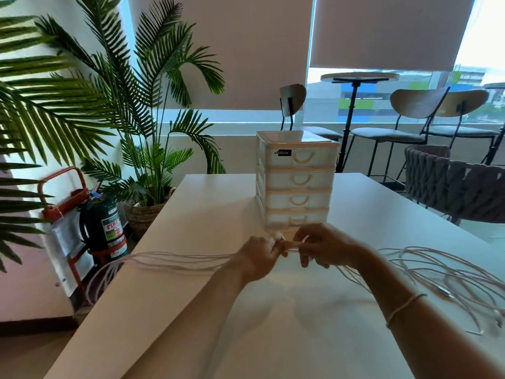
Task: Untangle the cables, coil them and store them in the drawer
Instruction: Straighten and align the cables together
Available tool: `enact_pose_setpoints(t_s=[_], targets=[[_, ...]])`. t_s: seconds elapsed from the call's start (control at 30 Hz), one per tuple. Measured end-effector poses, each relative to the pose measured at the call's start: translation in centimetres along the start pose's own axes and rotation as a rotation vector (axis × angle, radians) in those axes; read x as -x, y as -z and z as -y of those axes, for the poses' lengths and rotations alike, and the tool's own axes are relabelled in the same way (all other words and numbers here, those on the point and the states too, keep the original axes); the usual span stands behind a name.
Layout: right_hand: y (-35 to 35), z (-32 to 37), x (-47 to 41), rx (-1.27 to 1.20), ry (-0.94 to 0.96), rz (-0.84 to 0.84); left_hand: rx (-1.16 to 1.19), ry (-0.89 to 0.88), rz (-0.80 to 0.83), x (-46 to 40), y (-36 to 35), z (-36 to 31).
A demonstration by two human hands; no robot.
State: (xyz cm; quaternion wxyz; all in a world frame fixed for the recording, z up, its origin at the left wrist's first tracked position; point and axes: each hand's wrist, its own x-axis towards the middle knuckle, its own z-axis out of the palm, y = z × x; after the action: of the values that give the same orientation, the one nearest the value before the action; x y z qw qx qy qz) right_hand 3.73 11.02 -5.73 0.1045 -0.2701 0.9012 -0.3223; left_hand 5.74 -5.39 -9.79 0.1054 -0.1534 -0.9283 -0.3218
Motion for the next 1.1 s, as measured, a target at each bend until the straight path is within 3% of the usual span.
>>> enact_pose_setpoints(t_s=[0.13,0.27,0.47,0.6,0.77,0.97,1.1], targets=[[1.5,-1.5,0.7,0.038,-0.080,0.000,0.015,-0.014,-0.053,0.1,-0.2,0.3],[4.5,-3.0,2.1,0.398,-0.194,0.009,0.048,-0.005,-0.091,-0.1,-0.2,0.8],[7.6,-4.5,2.7,0.762,-0.453,-0.274,0.013,-0.004,-0.136,-0.5,-0.6,0.8],[7.2,-4.1,2.6,0.941,-0.477,-0.358,0.004,0.013,-0.216,-0.4,-0.3,0.9],[7.5,-4.8,3.0,0.907,-0.610,-0.394,-0.024,0.017,-0.271,-0.4,0.0,1.0],[7.9,-4.8,3.0,0.818,-0.682,-0.707,0.007,0.018,-0.283,-0.3,-0.2,0.6],[8.2,-5.0,3.0,0.928,-0.393,-1.118,-0.002,0.002,-0.345,-0.4,0.2,0.2]])
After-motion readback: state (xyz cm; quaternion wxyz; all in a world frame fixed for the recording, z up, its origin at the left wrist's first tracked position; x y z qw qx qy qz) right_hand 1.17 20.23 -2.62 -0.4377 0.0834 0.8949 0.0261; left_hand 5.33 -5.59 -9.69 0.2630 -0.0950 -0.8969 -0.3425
